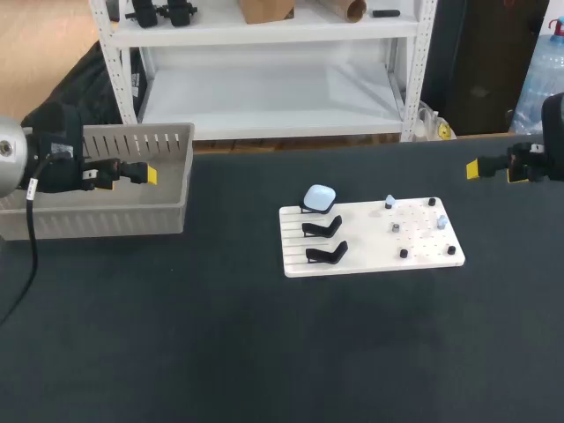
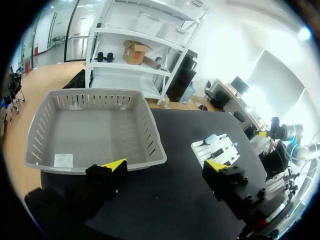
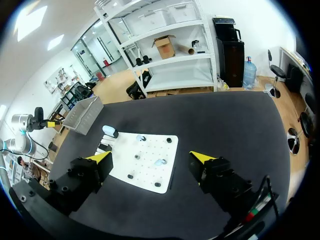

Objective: Pick up each earbud case from the left stands, insert the matching earbuds, close the lid, and place the case in the box.

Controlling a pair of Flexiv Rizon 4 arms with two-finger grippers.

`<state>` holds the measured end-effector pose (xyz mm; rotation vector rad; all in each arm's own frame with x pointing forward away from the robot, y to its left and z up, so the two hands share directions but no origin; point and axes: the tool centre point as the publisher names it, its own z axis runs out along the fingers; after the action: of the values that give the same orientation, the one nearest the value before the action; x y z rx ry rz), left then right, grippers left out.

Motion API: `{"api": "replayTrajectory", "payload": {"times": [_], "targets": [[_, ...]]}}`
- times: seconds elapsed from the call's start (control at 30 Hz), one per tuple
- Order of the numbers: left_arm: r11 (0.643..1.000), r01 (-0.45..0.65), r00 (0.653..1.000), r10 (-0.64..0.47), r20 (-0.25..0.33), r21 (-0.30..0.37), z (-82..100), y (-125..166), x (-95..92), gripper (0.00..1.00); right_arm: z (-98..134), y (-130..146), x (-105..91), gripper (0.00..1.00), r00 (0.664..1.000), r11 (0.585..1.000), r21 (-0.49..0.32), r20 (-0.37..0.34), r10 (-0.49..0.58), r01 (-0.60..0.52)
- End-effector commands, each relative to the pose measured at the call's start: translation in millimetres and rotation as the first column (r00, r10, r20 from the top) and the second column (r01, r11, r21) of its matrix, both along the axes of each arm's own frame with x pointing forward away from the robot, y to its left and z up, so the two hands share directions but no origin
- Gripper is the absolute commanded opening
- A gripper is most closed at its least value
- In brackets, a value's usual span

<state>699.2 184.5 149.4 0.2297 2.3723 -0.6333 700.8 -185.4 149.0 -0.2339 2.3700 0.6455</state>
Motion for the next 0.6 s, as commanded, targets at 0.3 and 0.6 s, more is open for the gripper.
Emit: {"api": "replayTrajectory", "payload": {"times": [0.3,0.6], "targets": [[1.000,0.001,1.000,-0.001,-0.005,0.003,0.9,0,0.8,1.00,0,0,0.3,1.00,1.000,1.000,-0.001,-0.001,0.001,-0.001],[0.997,0.077,0.993,-0.079,0.086,0.028,15.6,-8,5.7,1.00,0,0,0.3,1.00,1.000,1.000,-0.001,-0.001,0.001,-0.001]]}}
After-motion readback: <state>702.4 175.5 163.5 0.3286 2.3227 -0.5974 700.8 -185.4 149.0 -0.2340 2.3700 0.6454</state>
